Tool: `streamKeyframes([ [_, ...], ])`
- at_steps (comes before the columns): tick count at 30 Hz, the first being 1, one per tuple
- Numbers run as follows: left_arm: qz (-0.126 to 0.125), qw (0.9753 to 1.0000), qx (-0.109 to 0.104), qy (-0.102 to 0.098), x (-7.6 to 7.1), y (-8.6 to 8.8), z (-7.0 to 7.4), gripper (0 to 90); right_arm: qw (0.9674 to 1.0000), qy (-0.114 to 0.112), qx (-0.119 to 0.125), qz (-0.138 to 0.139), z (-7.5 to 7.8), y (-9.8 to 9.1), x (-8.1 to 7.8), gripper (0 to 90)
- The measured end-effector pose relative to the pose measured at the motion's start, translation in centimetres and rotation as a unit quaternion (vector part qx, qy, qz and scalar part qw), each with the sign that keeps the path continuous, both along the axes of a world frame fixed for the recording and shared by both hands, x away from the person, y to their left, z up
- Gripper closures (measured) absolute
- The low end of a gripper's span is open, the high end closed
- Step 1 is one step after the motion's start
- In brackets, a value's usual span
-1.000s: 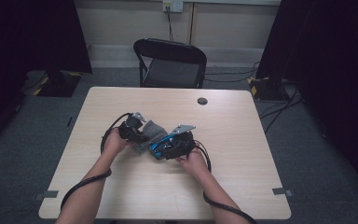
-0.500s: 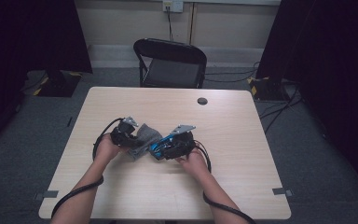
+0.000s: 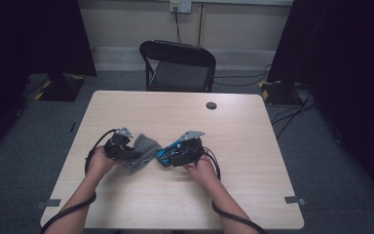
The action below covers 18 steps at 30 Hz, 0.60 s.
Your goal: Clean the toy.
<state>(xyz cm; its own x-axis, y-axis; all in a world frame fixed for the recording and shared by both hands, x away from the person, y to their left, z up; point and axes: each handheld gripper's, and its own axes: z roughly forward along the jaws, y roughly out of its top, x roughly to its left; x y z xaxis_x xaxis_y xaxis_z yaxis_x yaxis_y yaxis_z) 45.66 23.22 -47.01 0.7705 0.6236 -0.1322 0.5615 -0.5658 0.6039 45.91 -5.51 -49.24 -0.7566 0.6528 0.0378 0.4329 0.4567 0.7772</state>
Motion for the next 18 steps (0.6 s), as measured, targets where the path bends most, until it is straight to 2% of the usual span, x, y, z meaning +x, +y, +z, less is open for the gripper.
streamKeyframes([
  [3,-0.001,1.0,0.003,-0.002,-0.7,0.8,0.1,76.1,1.0,0.0,0.001,-0.001,0.0,0.0,0.0,6.0],
  [4,0.002,1.0,0.008,0.005,-1.2,1.4,0.2,76.1,1.0,0.0,0.001,-0.002,0.0,0.0,-0.1,6.0],
  [10,0.008,0.9999,0.015,-0.002,-2.2,2.7,0.5,76.0,1.0,-0.003,0.004,-0.001,-0.1,0.0,-0.1,5.9],
  [12,0.025,0.9996,0.01,-0.003,-2.3,3.3,0.9,76.0,1.0,-0.002,0.004,-0.002,-0.1,0.0,-0.1,5.9],
  [18,0.04,0.999,0.005,-0.02,-1.7,3.6,2.2,75.9,0.9999,-0.006,0.009,-0.002,-0.2,-0.1,-0.2,5.9],
])
